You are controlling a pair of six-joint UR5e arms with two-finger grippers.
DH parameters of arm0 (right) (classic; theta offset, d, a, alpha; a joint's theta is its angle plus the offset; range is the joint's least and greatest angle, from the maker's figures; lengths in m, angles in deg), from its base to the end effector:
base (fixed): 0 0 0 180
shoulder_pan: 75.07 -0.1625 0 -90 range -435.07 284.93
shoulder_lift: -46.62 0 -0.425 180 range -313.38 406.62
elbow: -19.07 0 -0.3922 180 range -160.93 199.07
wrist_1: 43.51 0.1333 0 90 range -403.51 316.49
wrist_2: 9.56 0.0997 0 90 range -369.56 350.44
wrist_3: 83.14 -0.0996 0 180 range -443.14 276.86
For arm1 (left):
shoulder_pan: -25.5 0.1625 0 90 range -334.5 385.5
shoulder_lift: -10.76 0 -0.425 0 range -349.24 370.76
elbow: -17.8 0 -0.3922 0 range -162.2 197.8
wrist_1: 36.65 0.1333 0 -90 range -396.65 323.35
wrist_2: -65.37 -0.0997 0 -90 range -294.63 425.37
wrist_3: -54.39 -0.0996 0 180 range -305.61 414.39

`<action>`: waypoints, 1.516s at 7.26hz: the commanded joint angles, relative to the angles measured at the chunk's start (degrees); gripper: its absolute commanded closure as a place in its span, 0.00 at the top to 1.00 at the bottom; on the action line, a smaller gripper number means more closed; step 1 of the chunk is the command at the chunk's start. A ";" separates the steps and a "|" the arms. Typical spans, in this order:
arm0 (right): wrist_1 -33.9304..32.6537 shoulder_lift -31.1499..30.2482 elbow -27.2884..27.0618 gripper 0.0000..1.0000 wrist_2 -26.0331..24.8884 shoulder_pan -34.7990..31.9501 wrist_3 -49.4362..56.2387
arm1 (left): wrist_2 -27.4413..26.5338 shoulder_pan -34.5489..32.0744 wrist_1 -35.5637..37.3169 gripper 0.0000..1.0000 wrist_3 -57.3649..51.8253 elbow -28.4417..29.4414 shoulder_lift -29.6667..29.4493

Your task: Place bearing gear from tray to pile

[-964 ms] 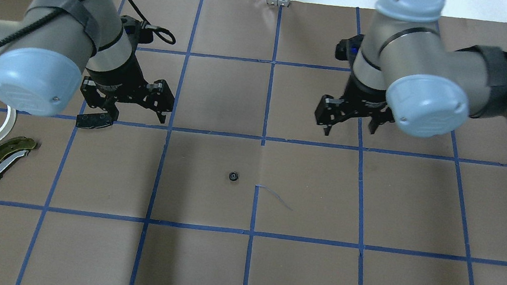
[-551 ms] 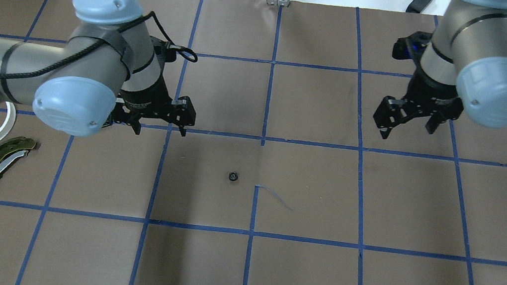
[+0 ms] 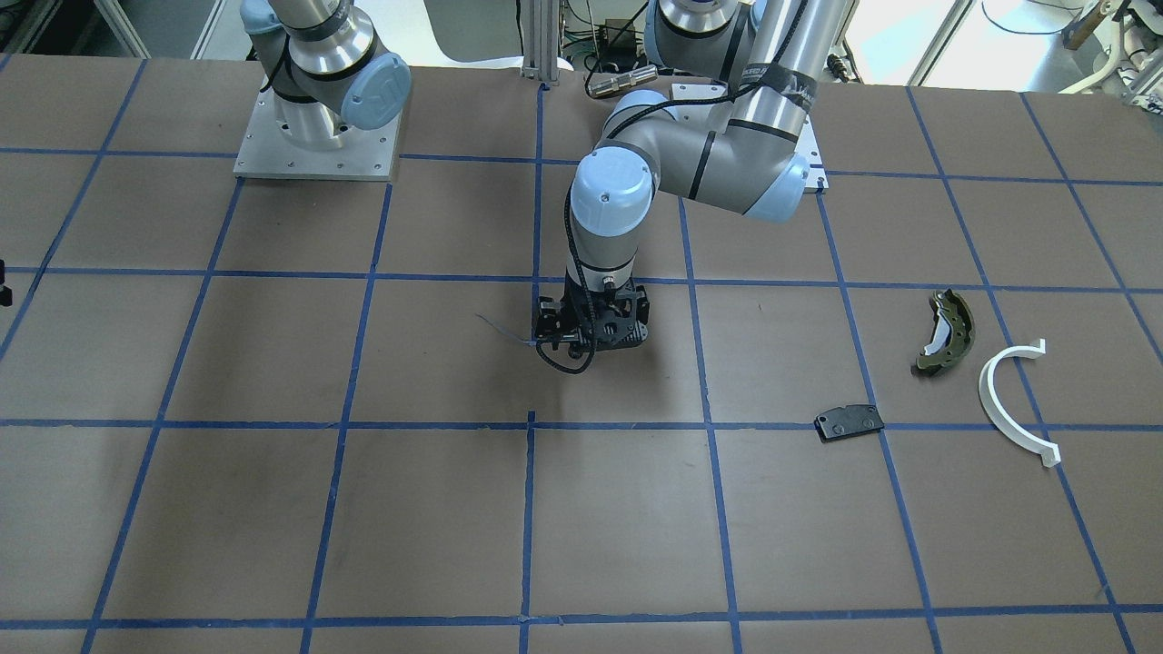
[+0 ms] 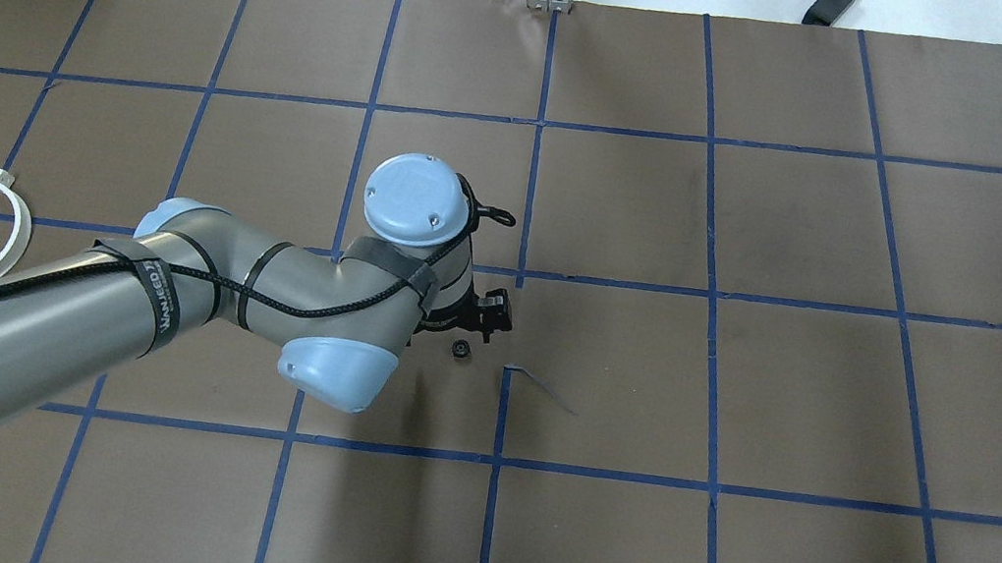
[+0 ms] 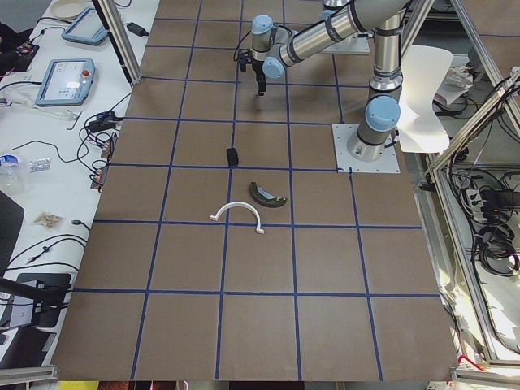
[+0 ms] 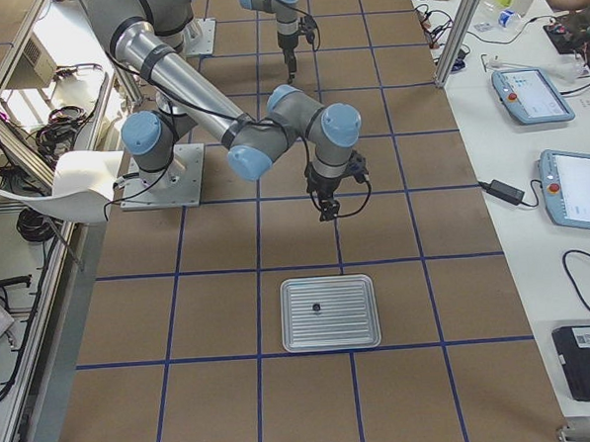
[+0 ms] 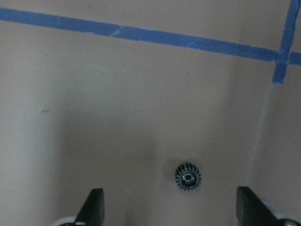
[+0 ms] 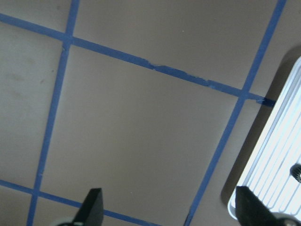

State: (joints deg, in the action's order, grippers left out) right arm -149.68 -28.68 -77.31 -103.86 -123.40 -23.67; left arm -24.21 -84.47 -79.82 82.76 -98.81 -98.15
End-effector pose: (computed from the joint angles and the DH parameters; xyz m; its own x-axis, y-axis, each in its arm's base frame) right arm -0.2814 -0.5054 0.3250 -0.9511 -0.3067 -0.0358 -0.3088 0.9450 0.1078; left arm -0.3017 -0.4378 0.1874 -0.9892 -0.1458 0.0173 -0.1461 0.9891 -0.0166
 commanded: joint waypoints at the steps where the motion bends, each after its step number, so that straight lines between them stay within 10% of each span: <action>1: -0.62 5.84 4.43 1.00 0.00 8.38 7.82 | -0.24 -0.50 2.74 1.00 -0.24 -0.46 -2.00; 5: -7.71 17.80 11.38 1.00 -3.16 10.00 16.71 | -0.41 -1.30 3.09 0.95 -0.06 -0.46 -2.89; 7: -13.27 20.45 11.57 0.95 -3.34 10.44 18.32 | -0.50 -1.30 3.18 0.14 -0.07 -0.46 -2.89; 8: -13.54 20.89 11.57 0.93 -3.43 10.53 18.15 | -0.50 -1.30 3.27 0.00 -0.32 -0.38 -2.80; 11: -14.24 22.65 11.57 0.84 -3.78 10.53 17.01 | -0.50 -1.12 3.79 0.00 -0.68 -0.11 -2.54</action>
State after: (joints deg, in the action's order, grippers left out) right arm -163.75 -6.61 -65.78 -107.45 -112.88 -6.11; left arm -24.71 -85.69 -76.43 82.32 -99.04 -100.92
